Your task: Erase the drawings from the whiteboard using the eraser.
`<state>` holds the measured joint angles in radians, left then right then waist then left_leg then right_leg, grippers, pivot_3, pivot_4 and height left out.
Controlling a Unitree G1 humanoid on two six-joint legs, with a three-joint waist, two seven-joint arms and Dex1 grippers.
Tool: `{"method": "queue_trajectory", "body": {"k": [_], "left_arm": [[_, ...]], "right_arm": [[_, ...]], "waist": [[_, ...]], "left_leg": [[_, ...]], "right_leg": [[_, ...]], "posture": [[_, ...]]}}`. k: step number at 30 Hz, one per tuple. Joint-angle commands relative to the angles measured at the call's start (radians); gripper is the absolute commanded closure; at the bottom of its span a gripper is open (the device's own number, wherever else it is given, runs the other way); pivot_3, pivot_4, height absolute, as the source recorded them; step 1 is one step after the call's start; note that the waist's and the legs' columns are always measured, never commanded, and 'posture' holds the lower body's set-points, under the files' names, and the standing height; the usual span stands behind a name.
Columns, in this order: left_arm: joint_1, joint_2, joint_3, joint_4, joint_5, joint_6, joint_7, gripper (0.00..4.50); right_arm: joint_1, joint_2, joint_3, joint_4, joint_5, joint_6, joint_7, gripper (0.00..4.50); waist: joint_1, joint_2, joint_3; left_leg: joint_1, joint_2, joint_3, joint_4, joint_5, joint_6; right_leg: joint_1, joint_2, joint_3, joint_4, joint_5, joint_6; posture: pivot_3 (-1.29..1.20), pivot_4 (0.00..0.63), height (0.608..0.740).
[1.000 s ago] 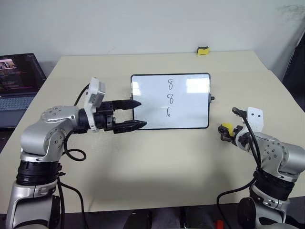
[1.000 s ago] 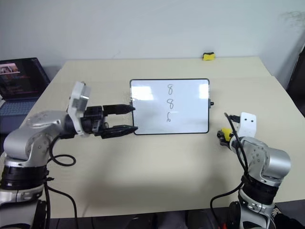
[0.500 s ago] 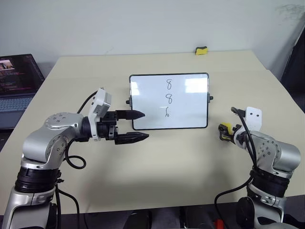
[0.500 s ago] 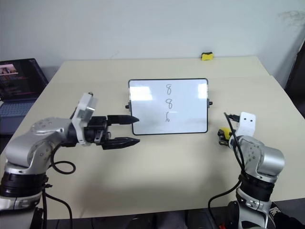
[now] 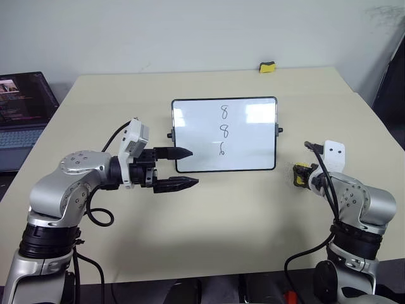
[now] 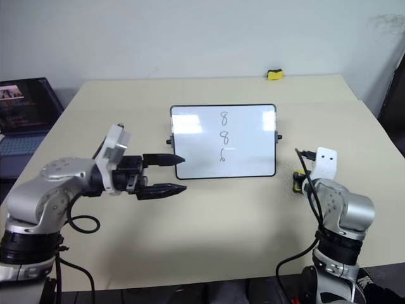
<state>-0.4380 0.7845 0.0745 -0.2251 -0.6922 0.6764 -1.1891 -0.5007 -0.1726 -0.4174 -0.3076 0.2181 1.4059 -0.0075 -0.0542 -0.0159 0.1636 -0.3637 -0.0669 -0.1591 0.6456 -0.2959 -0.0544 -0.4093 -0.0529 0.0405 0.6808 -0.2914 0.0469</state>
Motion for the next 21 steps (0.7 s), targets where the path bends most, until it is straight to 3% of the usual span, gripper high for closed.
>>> {"method": "queue_trajectory", "body": {"k": [1, 10, 13, 21], "left_arm": [[-0.007, 0.014, 0.025, -0.021, -0.014, -0.006, 0.002, 0.00], [-0.017, 0.020, 0.033, -0.009, -0.009, -0.009, 0.005, 0.00], [-0.012, 0.020, 0.039, 0.011, 0.023, -0.040, 0.024, 0.00], [0.016, -0.046, 0.054, 0.044, 0.125, -0.146, 0.184, 0.00]], "right_arm": [[-0.017, -0.001, -0.009, -0.020, 0.001, -0.014, -0.001, 3.40], [-0.024, -0.051, 0.050, -0.055, 0.002, -0.049, 0.028, 3.41], [-0.038, -0.127, 0.137, -0.064, -0.012, -0.169, 0.076, 3.41], [-0.097, -0.205, 0.247, -0.025, -0.023, -0.401, 0.153, 3.41]], "waist": [[0.000, 0.000, 0.000], [0.000, 0.000, 0.000], [-0.001, 0.000, 0.000], [-0.002, 0.000, 0.000]], "left_leg": [[0.000, 0.000, 0.000, 0.000, 0.000, 0.000], [0.000, 0.000, 0.000, 0.000, 0.000, 0.000], [0.000, 0.000, 0.000, 0.000, 0.000, 0.000], [0.000, 0.000, 0.000, 0.000, 0.000, 0.000]], "right_leg": [[0.000, 0.000, 0.000, 0.000, 0.000, 0.000], [0.000, 0.000, 0.000, 0.000, 0.000, 0.000], [0.000, 0.000, 0.000, 0.000, 0.000, 0.000], [0.000, 0.000, 0.000, 0.000, 0.000, 0.000]], "posture": [[0.00, 0.150, 0.740], [0.00, 0.150, 0.740], [0.00, 0.150, 0.740], [0.00, 0.150, 0.740]]}}
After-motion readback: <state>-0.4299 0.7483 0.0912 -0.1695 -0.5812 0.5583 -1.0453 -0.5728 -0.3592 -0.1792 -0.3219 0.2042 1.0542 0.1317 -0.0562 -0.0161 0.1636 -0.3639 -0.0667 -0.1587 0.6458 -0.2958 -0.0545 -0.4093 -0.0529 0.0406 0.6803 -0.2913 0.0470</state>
